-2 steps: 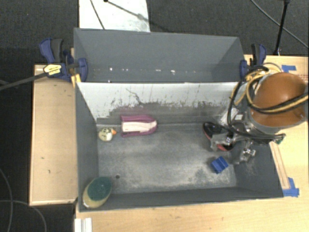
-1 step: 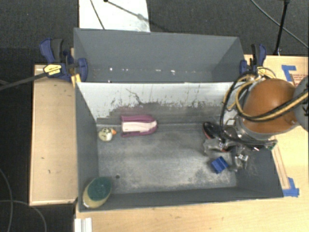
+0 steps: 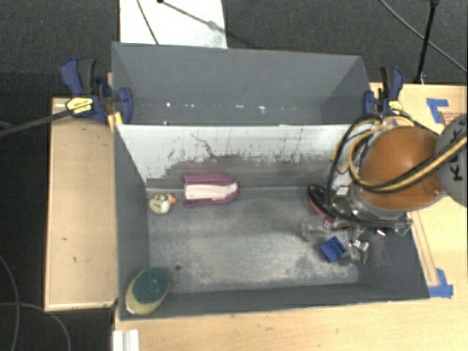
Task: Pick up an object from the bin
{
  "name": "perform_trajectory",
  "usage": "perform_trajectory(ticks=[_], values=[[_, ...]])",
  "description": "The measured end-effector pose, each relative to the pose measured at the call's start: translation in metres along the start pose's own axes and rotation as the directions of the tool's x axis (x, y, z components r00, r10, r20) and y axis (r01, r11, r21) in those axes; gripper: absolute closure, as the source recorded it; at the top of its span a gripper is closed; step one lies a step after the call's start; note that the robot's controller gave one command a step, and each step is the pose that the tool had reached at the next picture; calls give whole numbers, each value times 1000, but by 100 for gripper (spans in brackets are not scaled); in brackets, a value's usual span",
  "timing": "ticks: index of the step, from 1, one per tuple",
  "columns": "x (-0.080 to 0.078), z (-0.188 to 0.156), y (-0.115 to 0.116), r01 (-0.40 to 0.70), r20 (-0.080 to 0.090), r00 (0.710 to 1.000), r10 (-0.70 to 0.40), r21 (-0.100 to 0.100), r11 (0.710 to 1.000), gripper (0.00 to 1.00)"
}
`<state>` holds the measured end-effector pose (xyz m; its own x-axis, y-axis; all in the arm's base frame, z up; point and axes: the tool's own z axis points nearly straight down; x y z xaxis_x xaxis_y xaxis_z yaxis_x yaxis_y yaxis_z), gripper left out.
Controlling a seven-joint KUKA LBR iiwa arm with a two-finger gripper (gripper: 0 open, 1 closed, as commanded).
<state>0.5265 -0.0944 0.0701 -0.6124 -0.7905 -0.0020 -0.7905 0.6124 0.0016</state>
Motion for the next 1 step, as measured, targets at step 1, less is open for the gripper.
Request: perform_trajectory(ticks=[1], values=[[1,-1,-1,-2,0,1000,2,2,1000,100]])
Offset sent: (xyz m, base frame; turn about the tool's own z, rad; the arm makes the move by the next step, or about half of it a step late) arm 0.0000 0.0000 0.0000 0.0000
